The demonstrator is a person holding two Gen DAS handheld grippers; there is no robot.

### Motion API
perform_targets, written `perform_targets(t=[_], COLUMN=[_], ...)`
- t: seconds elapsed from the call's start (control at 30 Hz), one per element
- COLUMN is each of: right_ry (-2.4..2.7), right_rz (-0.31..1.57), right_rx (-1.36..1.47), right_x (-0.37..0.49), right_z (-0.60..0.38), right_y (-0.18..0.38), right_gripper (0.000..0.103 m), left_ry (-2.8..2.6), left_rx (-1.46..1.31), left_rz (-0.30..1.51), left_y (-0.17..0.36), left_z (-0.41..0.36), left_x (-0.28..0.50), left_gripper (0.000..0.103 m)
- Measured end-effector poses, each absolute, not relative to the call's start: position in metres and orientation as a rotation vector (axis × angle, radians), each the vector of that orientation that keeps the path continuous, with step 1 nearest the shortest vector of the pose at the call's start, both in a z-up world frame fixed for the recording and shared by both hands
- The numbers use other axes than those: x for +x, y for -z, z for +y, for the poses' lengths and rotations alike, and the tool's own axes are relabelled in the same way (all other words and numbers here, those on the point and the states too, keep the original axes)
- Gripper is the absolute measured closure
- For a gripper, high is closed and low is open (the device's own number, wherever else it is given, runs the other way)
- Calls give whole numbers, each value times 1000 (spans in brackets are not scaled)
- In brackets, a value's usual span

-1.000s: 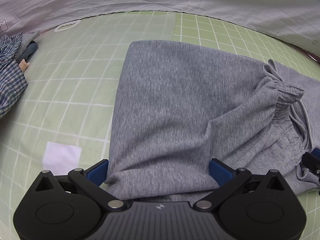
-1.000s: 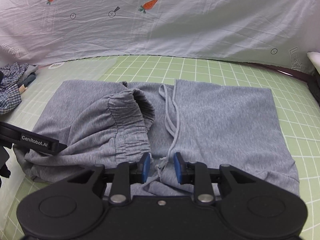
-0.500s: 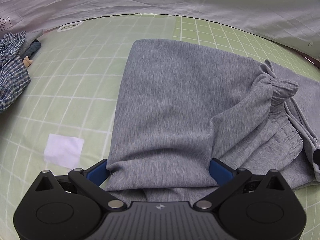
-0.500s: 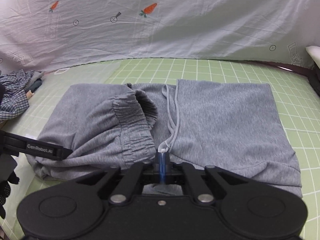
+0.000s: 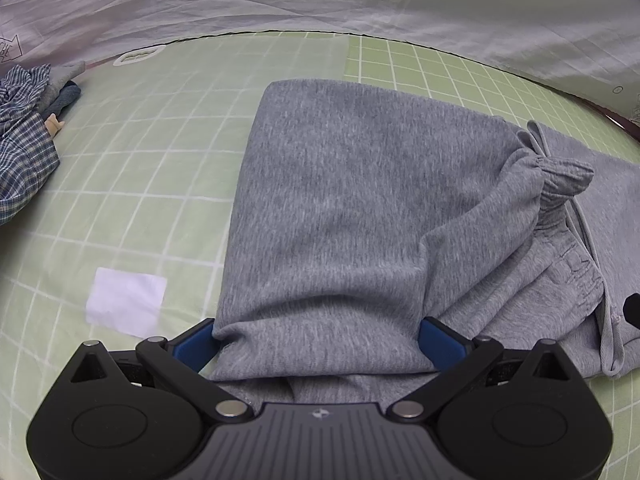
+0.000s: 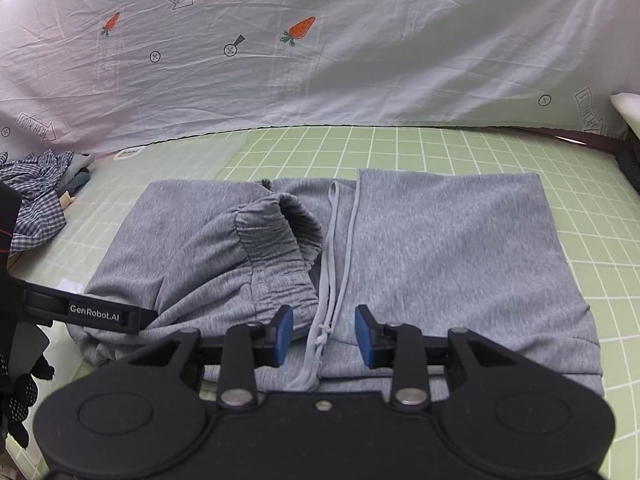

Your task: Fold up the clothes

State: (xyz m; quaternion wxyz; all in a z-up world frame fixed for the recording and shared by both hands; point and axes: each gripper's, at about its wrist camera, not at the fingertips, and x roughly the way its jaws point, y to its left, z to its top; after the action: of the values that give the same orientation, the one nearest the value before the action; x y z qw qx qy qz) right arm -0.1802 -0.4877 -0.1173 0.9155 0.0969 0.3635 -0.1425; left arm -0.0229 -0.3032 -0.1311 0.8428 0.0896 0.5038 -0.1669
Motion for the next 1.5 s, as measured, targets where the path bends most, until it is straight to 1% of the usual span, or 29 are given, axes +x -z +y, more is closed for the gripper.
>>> perform_targets(t=[0.17, 0.37, 0.43, 0.47, 0.53, 0.6, 0.67, 0.7, 0.8, 0.97, 1.17, 1.27, 1.37, 1.4, 1.43, 1.47, 1.5], right_ry=[351, 435, 467, 485, 516, 536, 537, 536, 532, 563, 633, 665, 697, 707, 714, 719, 724], right_rz=[752, 763, 773, 779, 818, 869, 935, 943, 945, 888, 858, 871, 874, 874, 875, 877, 882], right_rx=[223, 246, 255, 257, 254, 250, 247, 249, 251, 252, 282, 307, 320, 322, 323, 321, 319], right_x=[-183, -186, -188, -189, -189, -188, -187, -189, -193, -195, -198, -201, -205, -207, -208, -209, -209], right_z=[-497, -508, -513, -515, -519, -522, -523, -524, -524, -529, -550, -561, -572, -575, -578, -581, -584], right_y=[120, 126, 130, 132, 140, 150, 162, 165, 165, 150, 138, 138, 136, 136, 136, 135, 135], right_gripper=[67, 51, 37, 33, 13, 4, 3, 0, 0, 0, 0, 0, 0, 0, 0, 0, 0], left_ry=[354, 356, 356, 356, 354, 354, 354, 357, 366, 315, 278, 303, 323, 331, 341, 350, 354], left_rx=[191, 192, 192, 192, 191, 190, 189, 180, 145, 73, -35, -11, 25, 39, 53, 68, 73], left_rz=[1064, 1063, 1064, 1064, 1065, 1067, 1076, 1075, 1069, 990, 1048, 1085, 1097, 1089, 1082, 1075, 1071], left_y=[131, 132, 132, 132, 132, 132, 130, 128, 117, 96, 105, 116, 122, 122, 121, 120, 117], left_z=[-303, -302, -302, -302, -302, -302, -302, -300, -290, -265, -250, -257, -266, -269, -272, -275, -278], left_x=[-22, -21, -21, -21, -21, -22, -22, -23, -27, -29, 0, 10, 12, 11, 11, 10, 9], left_gripper=[0, 0, 0, 0, 0, 0, 0, 0, 0, 0, 2, 8, 17, 25, 40, 51, 74])
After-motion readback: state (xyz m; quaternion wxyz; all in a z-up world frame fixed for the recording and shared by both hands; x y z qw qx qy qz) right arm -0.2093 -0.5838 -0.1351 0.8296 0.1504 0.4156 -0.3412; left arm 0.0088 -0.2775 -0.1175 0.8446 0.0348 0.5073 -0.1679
